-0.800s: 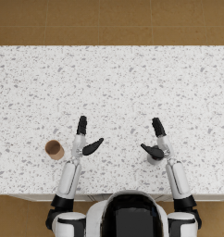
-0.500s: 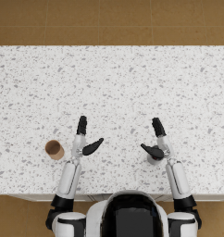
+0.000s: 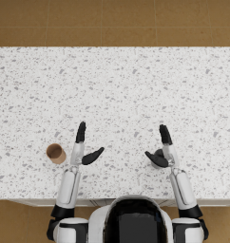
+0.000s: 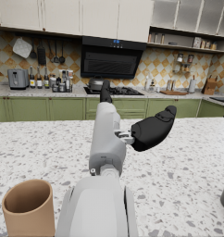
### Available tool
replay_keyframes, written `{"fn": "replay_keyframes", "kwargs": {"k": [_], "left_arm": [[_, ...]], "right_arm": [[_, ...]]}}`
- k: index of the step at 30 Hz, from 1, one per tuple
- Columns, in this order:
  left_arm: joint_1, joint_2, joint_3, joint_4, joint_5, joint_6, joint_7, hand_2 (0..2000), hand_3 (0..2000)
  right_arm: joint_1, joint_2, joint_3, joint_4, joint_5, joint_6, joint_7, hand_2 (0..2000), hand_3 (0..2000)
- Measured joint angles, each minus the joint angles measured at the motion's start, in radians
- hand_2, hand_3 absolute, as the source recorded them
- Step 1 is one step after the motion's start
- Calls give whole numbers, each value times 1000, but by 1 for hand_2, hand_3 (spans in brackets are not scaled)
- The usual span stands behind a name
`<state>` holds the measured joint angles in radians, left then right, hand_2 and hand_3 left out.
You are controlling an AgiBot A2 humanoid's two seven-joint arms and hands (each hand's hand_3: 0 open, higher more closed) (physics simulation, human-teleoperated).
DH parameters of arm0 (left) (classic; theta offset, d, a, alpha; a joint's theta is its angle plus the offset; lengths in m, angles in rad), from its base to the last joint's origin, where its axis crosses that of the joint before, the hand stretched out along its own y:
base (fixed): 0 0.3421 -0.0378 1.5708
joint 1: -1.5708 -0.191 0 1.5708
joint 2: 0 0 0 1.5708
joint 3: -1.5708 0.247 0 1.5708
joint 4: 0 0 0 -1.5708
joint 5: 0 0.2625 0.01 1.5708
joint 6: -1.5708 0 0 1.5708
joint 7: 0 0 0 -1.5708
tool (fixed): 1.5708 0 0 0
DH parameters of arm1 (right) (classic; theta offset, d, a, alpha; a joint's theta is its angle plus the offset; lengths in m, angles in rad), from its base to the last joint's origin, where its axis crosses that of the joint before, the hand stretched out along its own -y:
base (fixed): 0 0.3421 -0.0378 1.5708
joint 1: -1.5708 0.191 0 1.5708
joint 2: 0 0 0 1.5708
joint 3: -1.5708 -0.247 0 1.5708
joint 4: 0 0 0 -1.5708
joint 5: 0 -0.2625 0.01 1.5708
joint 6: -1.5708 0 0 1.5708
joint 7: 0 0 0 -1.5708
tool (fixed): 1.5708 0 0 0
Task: Pick up two cups and pour the berry on the right into the cup on the left
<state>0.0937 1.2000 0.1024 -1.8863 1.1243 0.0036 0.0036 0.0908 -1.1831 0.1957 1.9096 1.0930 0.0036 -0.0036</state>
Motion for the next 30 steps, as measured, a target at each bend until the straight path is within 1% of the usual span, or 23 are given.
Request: {"fn": "replay_keyframes", "kwargs": {"k": [5,9,15,18,19,23,26,30], "left_arm": [[-56,2,-108,-24,157,-3,-3,0,0],[-74,11,-207,-3,216,-3,-3,0,0],[-111,33,-349,45,234,-4,-4,0,0],[-145,51,-392,51,236,-4,-4,0,0],[-156,57,-405,51,267,-4,-4,0,0],[-200,84,-445,49,327,-4,-4,0,0],[-229,103,-459,55,340,-4,-4,0,0],[-253,121,-464,70,346,-4,-4,0,0]], "right_arm": [[-68,21,-53,55,157,-3,3,0,0],[-118,31,-97,81,216,-3,3,0,0],[-221,47,-165,100,235,-4,4,0,0],[-269,48,-198,102,236,-4,4,0,0],[-280,48,-203,98,237,-4,4,0,0],[-312,46,-189,84,237,-4,4,0,0],[-327,43,-167,68,237,-4,4,0,0],[-337,37,-165,43,237,-4,4,0,0]]}}
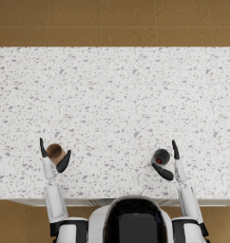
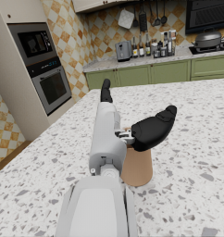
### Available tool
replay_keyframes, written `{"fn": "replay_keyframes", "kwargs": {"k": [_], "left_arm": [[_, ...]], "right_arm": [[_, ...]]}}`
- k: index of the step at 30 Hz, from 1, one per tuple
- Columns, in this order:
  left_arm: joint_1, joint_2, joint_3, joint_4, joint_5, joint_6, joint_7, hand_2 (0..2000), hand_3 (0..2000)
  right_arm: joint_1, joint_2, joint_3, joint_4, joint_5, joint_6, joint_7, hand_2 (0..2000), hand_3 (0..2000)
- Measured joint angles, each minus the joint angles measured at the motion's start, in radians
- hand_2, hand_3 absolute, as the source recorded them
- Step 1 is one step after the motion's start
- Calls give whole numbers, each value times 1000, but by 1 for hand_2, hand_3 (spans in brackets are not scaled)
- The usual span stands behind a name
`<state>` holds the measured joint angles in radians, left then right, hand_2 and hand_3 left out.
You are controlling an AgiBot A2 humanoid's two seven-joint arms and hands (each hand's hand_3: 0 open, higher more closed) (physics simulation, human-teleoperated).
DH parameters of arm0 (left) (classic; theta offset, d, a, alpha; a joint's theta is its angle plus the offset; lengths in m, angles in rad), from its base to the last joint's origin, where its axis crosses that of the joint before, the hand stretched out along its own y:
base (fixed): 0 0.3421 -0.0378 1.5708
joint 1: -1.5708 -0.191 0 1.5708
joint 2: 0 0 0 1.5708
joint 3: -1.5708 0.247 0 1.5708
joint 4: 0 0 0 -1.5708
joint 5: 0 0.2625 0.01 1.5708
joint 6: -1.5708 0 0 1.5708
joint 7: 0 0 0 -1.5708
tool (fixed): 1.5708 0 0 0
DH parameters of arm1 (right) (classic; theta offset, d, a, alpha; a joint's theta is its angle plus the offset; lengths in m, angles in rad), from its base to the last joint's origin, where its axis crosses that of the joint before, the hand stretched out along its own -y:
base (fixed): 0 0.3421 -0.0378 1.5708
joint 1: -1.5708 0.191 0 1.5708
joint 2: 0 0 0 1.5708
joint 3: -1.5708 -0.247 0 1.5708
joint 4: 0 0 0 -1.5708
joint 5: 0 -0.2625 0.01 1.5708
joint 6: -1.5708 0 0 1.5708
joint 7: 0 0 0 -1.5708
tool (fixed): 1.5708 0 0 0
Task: Pick up two cups and pour the berry on the right into the cup on the left
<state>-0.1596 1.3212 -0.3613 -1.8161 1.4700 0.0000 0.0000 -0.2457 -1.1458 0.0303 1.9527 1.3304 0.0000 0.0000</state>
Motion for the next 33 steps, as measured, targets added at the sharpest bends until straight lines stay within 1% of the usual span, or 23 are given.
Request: {"fn": "replay_keyframes", "kwargs": {"k": [6,13,24,33], "left_arm": [[-8,12,-3,62,2,0,0,0,0],[-2,19,4,134,2,0,0,0,0],[42,16,15,231,2,1,0,0,0],[74,16,30,327,2,1,0,0,0]], "right_arm": [[-18,-8,-6,-45,0,0,0,0,0],[-4,-27,25,-122,0,0,0,0,0],[38,-63,62,-246,0,0,0,0,0],[60,-88,74,-306,0,0,0,0,0]]}}
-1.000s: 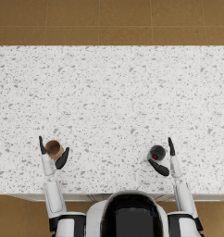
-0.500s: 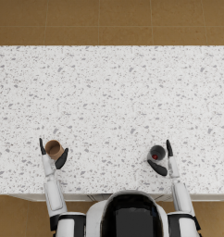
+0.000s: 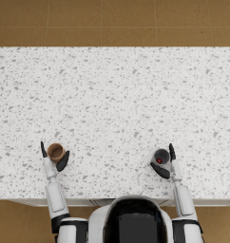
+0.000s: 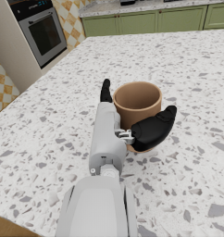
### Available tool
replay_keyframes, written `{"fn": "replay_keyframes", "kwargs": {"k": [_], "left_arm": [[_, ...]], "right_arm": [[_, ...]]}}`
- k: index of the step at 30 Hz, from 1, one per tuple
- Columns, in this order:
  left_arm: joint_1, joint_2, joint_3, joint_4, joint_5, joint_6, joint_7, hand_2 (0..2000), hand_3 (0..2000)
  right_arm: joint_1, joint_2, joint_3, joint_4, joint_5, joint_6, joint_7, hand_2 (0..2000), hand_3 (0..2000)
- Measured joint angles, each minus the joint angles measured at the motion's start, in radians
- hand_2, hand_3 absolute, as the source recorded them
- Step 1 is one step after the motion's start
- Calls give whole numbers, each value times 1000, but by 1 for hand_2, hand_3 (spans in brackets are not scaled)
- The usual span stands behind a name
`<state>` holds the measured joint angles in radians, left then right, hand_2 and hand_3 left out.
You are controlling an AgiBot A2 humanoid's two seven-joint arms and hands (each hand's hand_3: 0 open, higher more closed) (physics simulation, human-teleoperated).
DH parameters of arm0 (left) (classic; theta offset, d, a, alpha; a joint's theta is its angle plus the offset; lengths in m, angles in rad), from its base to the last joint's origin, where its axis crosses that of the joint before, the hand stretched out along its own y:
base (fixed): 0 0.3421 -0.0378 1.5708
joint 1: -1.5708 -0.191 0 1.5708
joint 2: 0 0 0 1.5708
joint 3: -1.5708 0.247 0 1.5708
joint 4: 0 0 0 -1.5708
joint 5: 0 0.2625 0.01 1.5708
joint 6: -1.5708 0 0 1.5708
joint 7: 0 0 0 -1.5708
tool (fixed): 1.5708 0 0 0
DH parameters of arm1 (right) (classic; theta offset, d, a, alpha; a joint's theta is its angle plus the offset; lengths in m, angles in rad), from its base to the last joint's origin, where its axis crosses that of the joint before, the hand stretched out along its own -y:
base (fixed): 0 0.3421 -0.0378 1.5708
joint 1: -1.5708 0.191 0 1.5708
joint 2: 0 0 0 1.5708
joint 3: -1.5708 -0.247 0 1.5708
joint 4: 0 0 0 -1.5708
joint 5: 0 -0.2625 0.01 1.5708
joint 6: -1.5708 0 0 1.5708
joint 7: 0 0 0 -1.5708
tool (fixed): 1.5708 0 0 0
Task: Pick up two cups and pour the berry on the right into the cup on the left
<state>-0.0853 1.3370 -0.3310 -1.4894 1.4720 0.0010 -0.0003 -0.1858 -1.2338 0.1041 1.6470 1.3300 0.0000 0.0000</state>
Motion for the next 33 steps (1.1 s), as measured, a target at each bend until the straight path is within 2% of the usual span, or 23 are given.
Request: {"fn": "replay_keyframes", "kwargs": {"k": [14,15,16,17,18,19,22,25,29,33], "left_arm": [[60,-2,-2,119,0,-2,-7,0,0],[63,-2,-2,121,0,-2,-7,1361,327],[65,-3,-3,122,0,-13,-6,2000,653],[65,-3,-6,121,1,-29,-6,2000,980],[65,-4,-8,119,1,-43,-5,2000,1280],[63,-3,-7,114,1,-56,-4,2000,1280],[47,3,5,88,1,-72,-1,2000,1280],[30,12,23,14,0,-80,-1,2000,1280],[16,22,81,-153,0,-70,-1,2000,1280],[30,23,191,-263,0,-47,-3,2000,1280]], "right_arm": [[30,-28,14,-43,0,-1,4,0,0],[34,-30,14,-46,0,-1,5,0,0],[40,-32,14,-52,0,1,6,1361,327],[44,-33,13,-55,1,38,3,2000,653],[45,-32,10,-54,1,75,2,2000,980],[44,-32,8,-53,1,109,1,2000,1280],[37,-33,5,-46,1,173,0,2000,1280],[23,-35,-5,-11,1,195,5,2000,1280],[30,-44,-16,97,0,182,7,2000,1280],[94,-74,-2,170,0,158,7,2000,1280]]}}
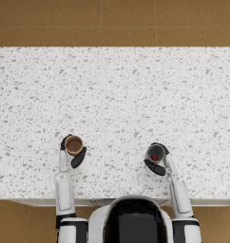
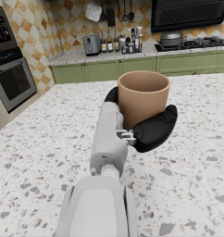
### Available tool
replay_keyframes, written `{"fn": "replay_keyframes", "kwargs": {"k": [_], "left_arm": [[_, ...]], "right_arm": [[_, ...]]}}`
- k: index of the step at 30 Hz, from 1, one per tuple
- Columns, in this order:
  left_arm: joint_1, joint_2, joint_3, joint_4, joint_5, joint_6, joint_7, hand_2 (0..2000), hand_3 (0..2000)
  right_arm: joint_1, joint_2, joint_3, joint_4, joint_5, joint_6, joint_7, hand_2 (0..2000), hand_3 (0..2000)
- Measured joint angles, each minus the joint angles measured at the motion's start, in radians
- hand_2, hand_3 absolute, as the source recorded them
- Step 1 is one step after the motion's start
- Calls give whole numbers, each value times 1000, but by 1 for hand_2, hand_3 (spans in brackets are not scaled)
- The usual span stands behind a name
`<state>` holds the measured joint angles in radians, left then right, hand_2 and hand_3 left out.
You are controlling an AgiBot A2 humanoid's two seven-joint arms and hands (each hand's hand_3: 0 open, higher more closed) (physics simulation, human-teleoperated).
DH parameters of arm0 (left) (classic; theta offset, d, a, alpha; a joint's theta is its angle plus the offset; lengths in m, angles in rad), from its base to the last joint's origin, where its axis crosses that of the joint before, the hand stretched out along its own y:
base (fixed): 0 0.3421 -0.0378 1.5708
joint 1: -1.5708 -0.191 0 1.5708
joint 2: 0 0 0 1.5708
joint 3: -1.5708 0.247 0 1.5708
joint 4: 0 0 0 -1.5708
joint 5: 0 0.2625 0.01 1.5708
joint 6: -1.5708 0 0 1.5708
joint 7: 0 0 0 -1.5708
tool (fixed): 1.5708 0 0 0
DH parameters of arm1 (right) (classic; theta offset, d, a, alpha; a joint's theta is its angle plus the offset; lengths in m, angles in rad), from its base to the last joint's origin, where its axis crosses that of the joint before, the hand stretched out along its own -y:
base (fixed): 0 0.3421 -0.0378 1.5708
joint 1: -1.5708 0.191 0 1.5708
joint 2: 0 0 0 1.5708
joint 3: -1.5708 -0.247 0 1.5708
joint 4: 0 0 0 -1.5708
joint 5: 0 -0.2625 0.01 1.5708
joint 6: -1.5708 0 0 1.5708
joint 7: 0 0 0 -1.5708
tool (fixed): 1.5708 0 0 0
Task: Pick up two cups and pour the berry on the right into the cup on the left
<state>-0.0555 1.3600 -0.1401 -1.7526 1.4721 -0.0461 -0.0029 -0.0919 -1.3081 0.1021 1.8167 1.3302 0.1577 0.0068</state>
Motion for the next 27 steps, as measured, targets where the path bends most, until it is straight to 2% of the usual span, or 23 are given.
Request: {"fn": "replay_keyframes", "kwargs": {"k": [6,13,21,27], "left_arm": [[62,10,136,-59,0,12,-1,2000,1280],[180,55,256,-29,0,11,0,2000,1280],[255,95,325,15,0,10,0,2000,1280],[284,114,356,63,189,7,0,2000,1280]], "right_arm": [[139,-57,-1,35,0,-24,1,2000,1280],[321,-125,19,-76,-1,-39,1,2000,1280],[500,-179,21,-220,-1,-47,0,2000,1280],[590,-207,47,-292,188,-52,0,2000,1280]]}}
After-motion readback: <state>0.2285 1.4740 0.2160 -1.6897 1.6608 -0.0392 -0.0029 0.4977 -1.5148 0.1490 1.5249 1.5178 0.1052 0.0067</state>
